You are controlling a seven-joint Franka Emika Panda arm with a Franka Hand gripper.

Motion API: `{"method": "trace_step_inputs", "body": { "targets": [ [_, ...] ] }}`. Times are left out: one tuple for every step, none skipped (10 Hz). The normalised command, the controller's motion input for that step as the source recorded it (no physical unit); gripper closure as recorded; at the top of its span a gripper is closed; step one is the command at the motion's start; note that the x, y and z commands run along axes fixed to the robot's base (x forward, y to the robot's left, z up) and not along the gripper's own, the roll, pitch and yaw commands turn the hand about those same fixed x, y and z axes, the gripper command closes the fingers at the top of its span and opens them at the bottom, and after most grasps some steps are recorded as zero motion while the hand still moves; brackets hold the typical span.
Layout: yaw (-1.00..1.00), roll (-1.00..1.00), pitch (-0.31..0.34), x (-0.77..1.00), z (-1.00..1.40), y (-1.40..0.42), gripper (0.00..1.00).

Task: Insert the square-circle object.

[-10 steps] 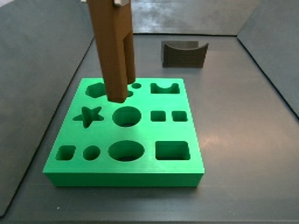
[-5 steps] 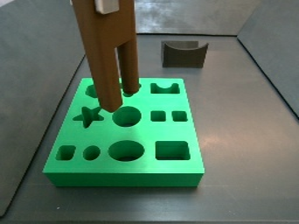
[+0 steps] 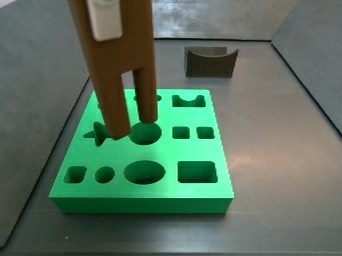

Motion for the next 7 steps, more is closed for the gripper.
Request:
{"method": "trace_step_inputs", "body": {
  "targets": [
    [-0.67,0.0,0.0,-0.46,-0.69,-0.01,1.0],
    [-0.52,0.0,0.0,-0.6,-0.75,0.0,1.0],
    [-0.47,0.02,0.0,-0.63,-0.62,-0.03,1.0],
    [-0.45,0.06,0.0,-0.68,-0.51,-0.17,1.0],
    [-0.41,0.06,0.0,-0.67,-0.29,-0.22,1.0],
    [-0.4,0.09,-0.01,-0.61,-0.13,-0.24,1.0],
    [-0.4,0.09,-0.024,-0.53,-0.05,-0.28,1.0]
  ]
}}
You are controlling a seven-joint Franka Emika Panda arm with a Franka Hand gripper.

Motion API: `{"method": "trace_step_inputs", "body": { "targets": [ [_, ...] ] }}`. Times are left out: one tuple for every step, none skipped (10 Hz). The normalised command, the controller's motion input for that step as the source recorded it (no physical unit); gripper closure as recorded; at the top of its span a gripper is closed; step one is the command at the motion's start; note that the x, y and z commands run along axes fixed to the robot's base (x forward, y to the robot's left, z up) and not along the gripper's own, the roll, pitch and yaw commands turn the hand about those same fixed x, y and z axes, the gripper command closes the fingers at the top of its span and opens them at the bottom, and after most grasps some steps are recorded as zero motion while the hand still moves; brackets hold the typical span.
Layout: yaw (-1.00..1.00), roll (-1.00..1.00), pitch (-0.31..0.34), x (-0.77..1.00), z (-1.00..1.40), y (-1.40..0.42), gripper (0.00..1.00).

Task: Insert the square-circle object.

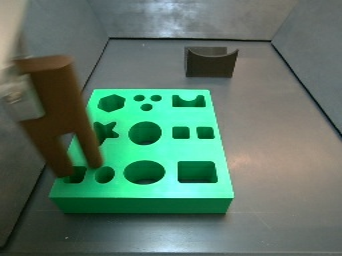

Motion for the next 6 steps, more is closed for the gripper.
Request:
{"method": "trace_step_inputs", "body": {
  "targets": [
    [-0.49,0.09,0.0,-0.25,-0.07,-0.32,1.0],
    [-0.68,0.1,0.0,0.05,-0.08,-0.19,1.0],
    [-0.78,0.08,0.0,0.25,-0.09,-0.1,1.0],
    [-0.73,0.08,-0.004,0.33,-0.1,-0.07,1.0],
    [-0.65,0.12,-0.004,0.45,-0.13,0.0,1.0],
    [-0.43,0.2,0.0,0.5,-0.15,0.0,1.0]
  ]
}}
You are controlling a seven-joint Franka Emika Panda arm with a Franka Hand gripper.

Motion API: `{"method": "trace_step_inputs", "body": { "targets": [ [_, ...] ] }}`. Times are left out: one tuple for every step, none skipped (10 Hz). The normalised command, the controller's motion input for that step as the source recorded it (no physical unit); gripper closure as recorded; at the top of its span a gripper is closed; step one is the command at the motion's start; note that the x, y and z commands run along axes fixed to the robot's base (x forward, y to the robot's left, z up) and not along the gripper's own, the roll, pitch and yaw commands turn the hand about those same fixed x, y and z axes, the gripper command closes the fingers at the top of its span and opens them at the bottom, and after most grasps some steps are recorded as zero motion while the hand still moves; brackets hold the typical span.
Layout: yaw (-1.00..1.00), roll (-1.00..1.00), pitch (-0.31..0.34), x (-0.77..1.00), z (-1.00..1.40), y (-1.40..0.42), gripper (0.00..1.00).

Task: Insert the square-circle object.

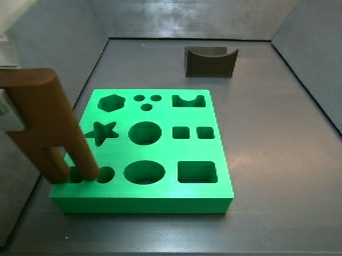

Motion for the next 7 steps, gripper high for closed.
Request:
{"method": "trace_step_inputs", "body": {
  "targets": [
    [-0.31,0.23,0.0,0.38,-0.16,0.0,1.0],
    [-0.29,0.17,0.05,0.33,-0.13,0.0,1.0],
    [-0.05,0.06,0.019,0.01,-0.05,0.0,1.0],
    [-0.06,0.0,0.0,0.0,-0.16,-0.07,1.0],
    [-0.13,-0.2,-0.001,0.0,-0.23,-0.07,1.0],
    [-0.15,-0.26,0.0,0.03,-0.35,0.0,1.0],
    [-0.11,-0.42,0.0,0.0,-0.21,0.0,1.0]
  ]
}}
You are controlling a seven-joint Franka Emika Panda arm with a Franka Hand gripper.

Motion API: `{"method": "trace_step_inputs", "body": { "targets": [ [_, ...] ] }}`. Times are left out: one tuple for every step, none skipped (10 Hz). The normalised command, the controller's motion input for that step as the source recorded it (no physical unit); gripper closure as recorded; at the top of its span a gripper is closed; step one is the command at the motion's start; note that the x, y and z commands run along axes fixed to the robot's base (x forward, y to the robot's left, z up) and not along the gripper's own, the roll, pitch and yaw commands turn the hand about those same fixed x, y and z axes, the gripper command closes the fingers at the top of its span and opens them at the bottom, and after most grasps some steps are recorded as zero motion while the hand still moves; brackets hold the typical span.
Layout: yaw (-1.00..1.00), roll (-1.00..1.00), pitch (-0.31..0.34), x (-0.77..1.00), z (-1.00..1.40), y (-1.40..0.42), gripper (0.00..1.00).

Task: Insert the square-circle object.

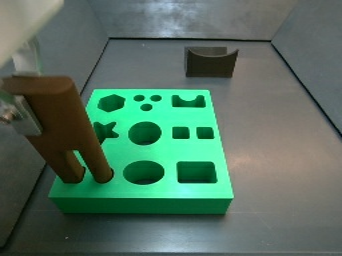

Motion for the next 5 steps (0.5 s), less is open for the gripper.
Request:
{"method": "trace_step_inputs", "body": {
  "targets": [
    [-0.11,-0.24,0.0,0.16,-0.27,0.0,1.0],
    [-0.17,0.0,0.074,0.32,-0.52,0.0,1.0],
    [-0.17,0.13,0.11,0.33,-0.65,0.0,1.0],
    [-0.09,0.2,0.097,0.27,-0.65,0.0,1.0],
    [0.0,0.31,0.086,0.31,-0.63,0.0,1.0]
  ]
}}
